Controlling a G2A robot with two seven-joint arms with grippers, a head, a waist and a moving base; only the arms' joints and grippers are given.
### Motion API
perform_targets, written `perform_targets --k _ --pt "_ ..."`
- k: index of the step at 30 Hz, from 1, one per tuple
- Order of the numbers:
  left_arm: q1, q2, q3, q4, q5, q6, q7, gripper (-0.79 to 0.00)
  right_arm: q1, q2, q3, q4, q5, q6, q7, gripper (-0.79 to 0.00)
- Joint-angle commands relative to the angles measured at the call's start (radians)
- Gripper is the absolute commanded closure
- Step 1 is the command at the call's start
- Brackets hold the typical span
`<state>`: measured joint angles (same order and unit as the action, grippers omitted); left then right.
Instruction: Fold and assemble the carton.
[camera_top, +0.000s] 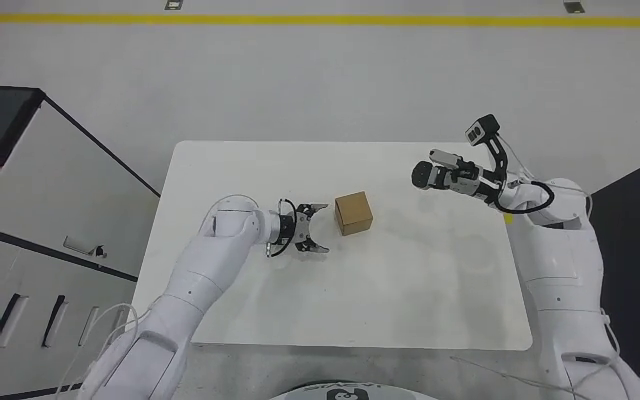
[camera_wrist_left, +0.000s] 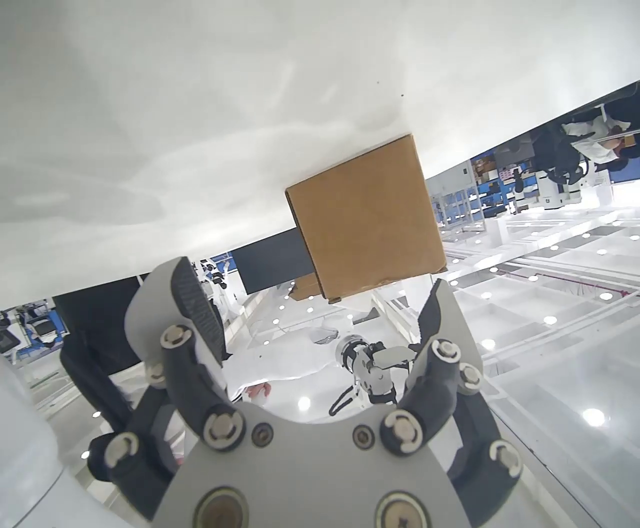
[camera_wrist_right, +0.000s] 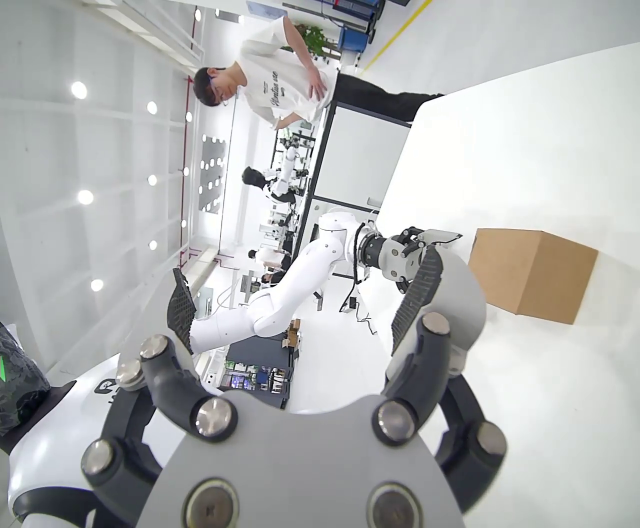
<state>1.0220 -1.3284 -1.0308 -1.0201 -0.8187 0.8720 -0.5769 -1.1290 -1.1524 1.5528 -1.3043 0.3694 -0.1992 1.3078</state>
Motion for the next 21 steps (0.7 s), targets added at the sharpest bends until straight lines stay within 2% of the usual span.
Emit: perform_targets --k 1,4,6,9,12,21 --pt "0.000 0.000 0.000 -0.001 0.001 0.001 0.000 -0.785 0.000 0.000 0.000 0.000 0.000 0.000 0.000 -0.785" --pt "0.005 0.000 0.001 -0.009 -0.003 -0.009 -0.006 -0.785 0.000 0.000 0.000 0.000 0.000 0.000 0.000 -0.785" --pt "0.016 0.003 -0.015 -0.027 -0.026 -0.051 -0.035 -0.785 0.000 0.000 0.000 0.000 0.000 0.000 0.000 -0.785" --pt "0.029 0.009 -0.015 -0.065 0.006 -0.081 -0.021 -0.785 0.000 0.000 0.000 0.000 0.000 0.000 0.000 -0.785" --pt "0.037 0.012 -0.012 -0.082 0.027 -0.081 0.010 -0.785 0.000 0.000 0.000 0.000 0.000 0.000 0.000 -0.785" --pt "0.042 0.012 -0.012 -0.079 0.017 -0.080 0.008 -0.785 0.000 0.000 0.000 0.000 0.000 0.000 0.000 -0.785"
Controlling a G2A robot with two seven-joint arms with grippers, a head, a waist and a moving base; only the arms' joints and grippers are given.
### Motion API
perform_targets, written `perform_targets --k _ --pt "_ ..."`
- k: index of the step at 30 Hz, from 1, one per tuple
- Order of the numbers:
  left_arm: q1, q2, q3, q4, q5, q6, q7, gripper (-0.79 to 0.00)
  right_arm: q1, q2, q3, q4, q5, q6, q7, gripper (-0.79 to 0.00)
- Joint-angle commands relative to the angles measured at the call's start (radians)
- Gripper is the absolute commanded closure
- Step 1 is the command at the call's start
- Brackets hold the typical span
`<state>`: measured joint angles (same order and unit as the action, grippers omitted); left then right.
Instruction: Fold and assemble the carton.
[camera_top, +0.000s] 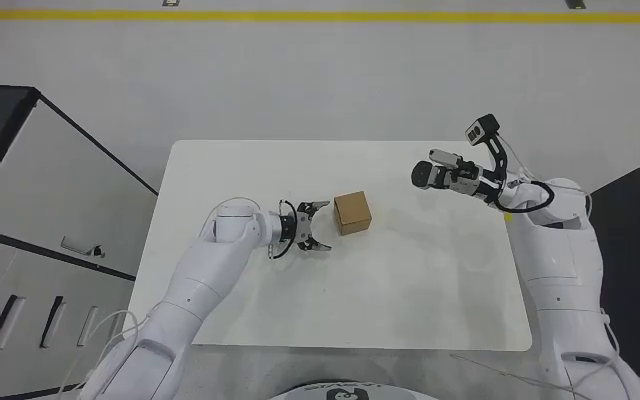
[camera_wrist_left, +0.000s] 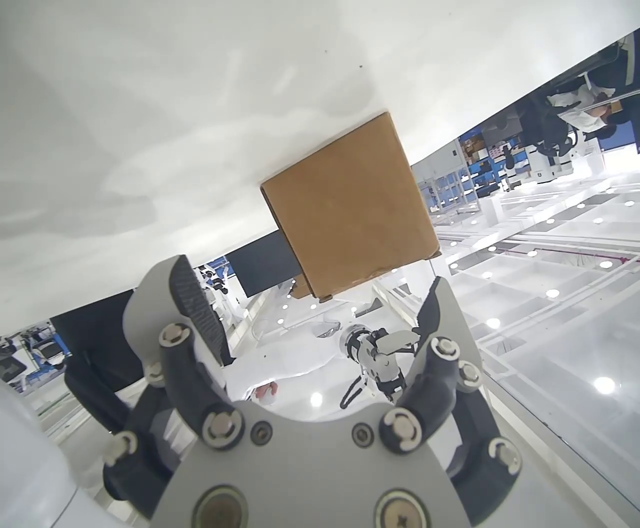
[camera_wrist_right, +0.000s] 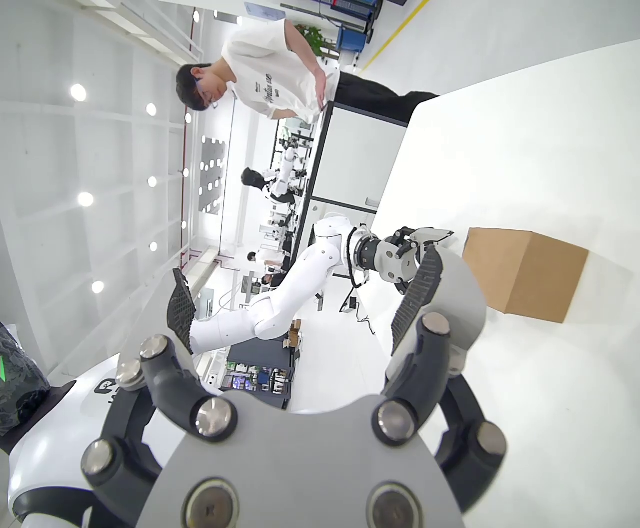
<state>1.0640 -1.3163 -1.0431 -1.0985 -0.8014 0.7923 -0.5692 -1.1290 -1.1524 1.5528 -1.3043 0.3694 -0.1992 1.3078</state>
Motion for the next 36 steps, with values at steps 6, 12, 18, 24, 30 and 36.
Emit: perform_targets --k 6,12,18,24,30,36 --pt "0.029 0.010 0.007 -0.098 0.096 -0.136 0.011 -0.785 0.000 0.000 0.000 0.000 0.000 0.000 0.000 -0.785" --pt "0.069 0.035 0.015 -0.202 0.276 -0.251 -0.017 -0.785 0.000 0.000 0.000 0.000 0.000 0.000 0.000 -0.785" --pt "0.073 0.039 0.015 -0.202 0.297 -0.245 -0.018 -0.785 0.000 0.000 0.000 0.000 0.000 0.000 0.000 -0.785" --pt "0.109 0.047 0.016 -0.237 0.452 -0.483 0.092 -0.785 0.000 0.000 0.000 0.000 0.000 0.000 0.000 -0.785" --pt "0.131 0.064 0.027 -0.216 0.679 -0.777 0.092 -0.785 0.000 0.000 0.000 0.000 0.000 0.000 0.000 -0.785" --pt "0.131 0.064 0.027 -0.216 0.679 -0.777 0.092 -0.785 0.000 0.000 0.000 0.000 0.000 0.000 0.000 -0.785"
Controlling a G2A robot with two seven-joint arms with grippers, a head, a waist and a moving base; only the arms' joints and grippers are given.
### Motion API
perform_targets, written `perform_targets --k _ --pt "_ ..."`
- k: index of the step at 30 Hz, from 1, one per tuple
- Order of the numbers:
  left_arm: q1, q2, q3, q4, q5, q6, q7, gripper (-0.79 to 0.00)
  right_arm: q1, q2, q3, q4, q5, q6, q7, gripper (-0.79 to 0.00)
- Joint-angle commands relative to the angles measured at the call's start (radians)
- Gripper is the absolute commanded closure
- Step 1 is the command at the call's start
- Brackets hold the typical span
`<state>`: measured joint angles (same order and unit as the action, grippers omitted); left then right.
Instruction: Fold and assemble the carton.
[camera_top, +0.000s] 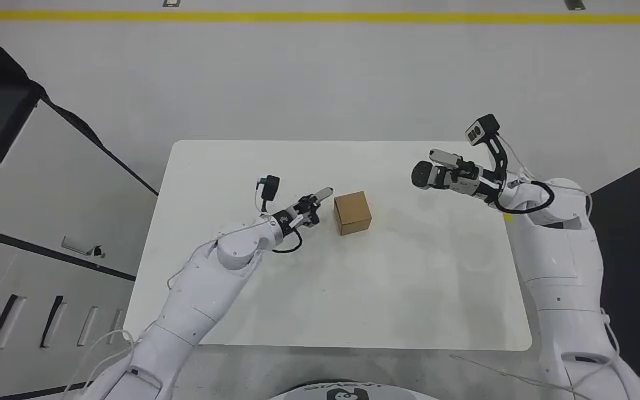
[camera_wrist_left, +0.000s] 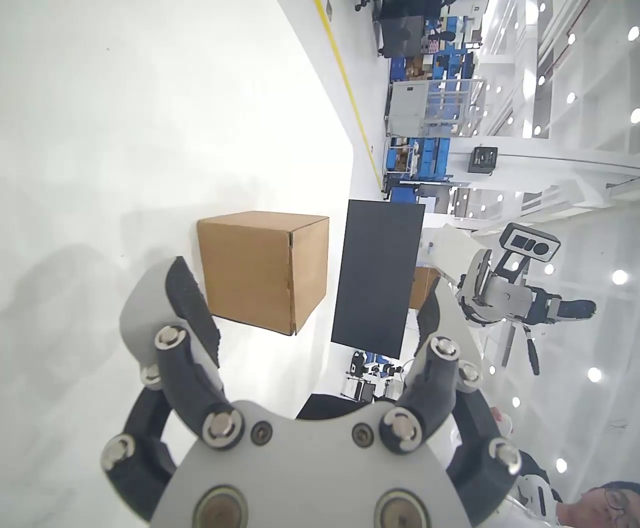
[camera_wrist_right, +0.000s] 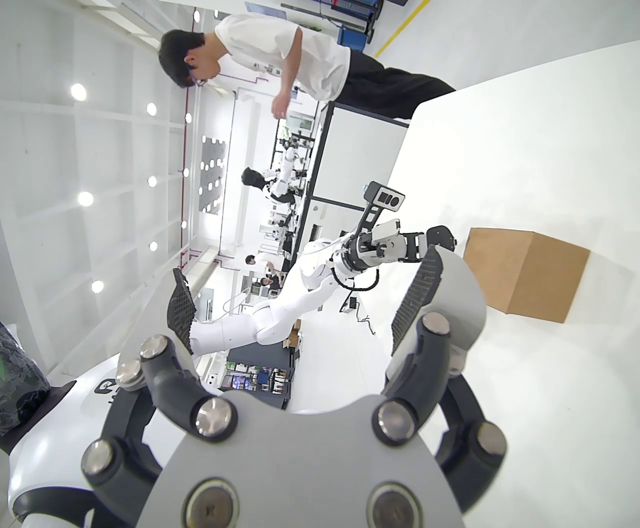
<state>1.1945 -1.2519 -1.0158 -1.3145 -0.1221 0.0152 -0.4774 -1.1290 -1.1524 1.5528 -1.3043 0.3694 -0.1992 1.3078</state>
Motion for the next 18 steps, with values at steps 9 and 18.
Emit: perform_targets --k 9,18 --pt "-0.031 0.021 -0.008 0.089 0.274 -0.483 -0.038 -0.785 0.000 0.000 0.000 0.000 0.000 0.000 0.000 -0.785" --pt "-0.078 0.037 -0.004 0.107 0.613 -0.467 -0.005 -0.785 0.000 0.000 0.000 0.000 0.000 0.000 0.000 -0.785"
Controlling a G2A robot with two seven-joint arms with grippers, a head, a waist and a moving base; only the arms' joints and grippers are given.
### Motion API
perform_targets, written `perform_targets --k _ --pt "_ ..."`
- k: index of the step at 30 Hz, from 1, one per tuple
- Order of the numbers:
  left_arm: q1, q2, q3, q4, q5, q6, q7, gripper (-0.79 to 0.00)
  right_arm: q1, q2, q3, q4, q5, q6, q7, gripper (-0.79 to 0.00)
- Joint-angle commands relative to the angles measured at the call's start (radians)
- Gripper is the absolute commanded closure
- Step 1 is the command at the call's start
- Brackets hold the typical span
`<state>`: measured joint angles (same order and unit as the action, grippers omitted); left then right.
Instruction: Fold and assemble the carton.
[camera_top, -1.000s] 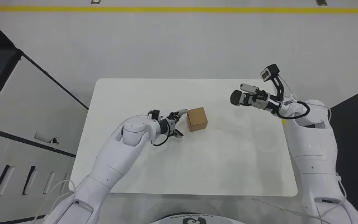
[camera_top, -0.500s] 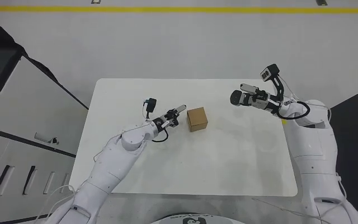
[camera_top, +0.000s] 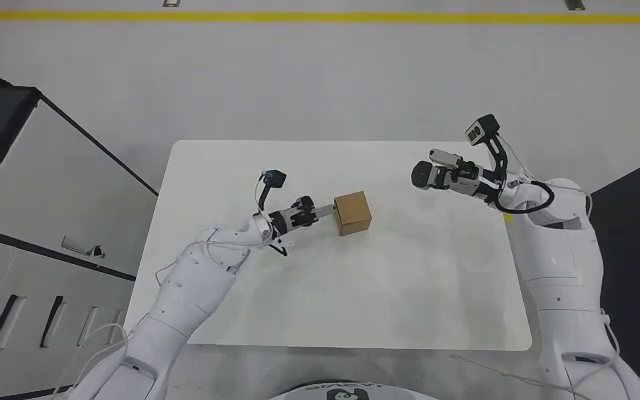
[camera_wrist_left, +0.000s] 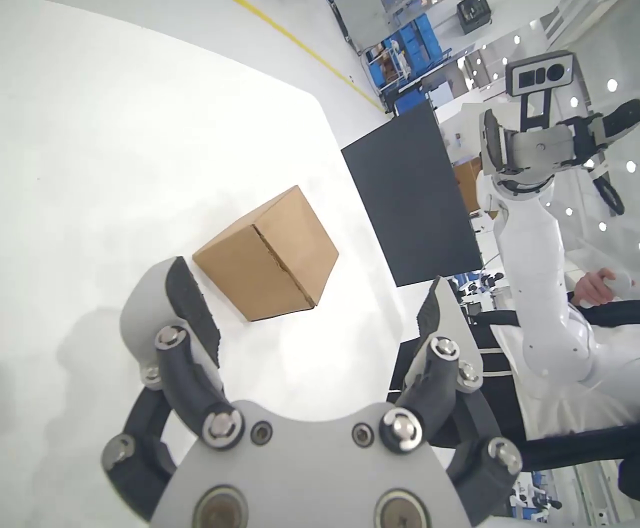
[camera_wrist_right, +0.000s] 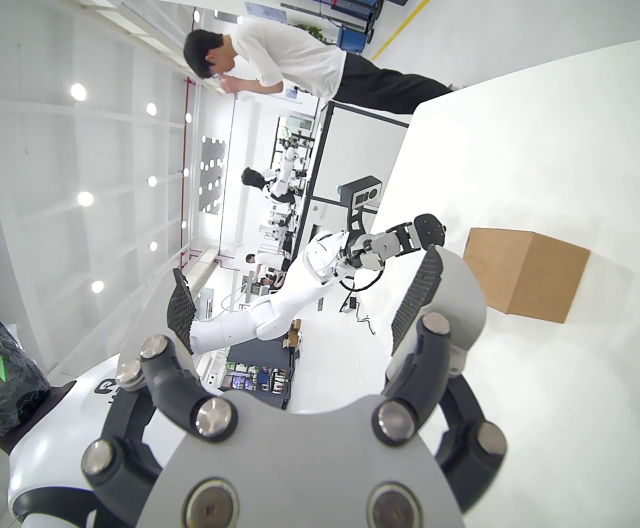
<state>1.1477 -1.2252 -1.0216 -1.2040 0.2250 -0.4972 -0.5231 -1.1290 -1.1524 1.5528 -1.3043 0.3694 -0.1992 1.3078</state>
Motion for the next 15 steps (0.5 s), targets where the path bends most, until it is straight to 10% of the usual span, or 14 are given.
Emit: perform_targets --k 1,7,15 --pt "-0.012 0.010 0.015 -0.017 0.354 0.057 0.115 -0.785 0.000 0.000 0.000 0.000 0.000 0.000 0.000 -0.785" --pt "-0.020 0.018 0.028 0.032 0.568 -0.181 0.292 -0.785 0.000 0.000 0.000 0.000 0.000 0.000 0.000 -0.785" --pt "-0.041 0.018 0.055 0.074 0.771 -0.262 0.466 -0.785 0.000 0.000 0.000 0.000 0.000 0.000 0.000 -0.785"
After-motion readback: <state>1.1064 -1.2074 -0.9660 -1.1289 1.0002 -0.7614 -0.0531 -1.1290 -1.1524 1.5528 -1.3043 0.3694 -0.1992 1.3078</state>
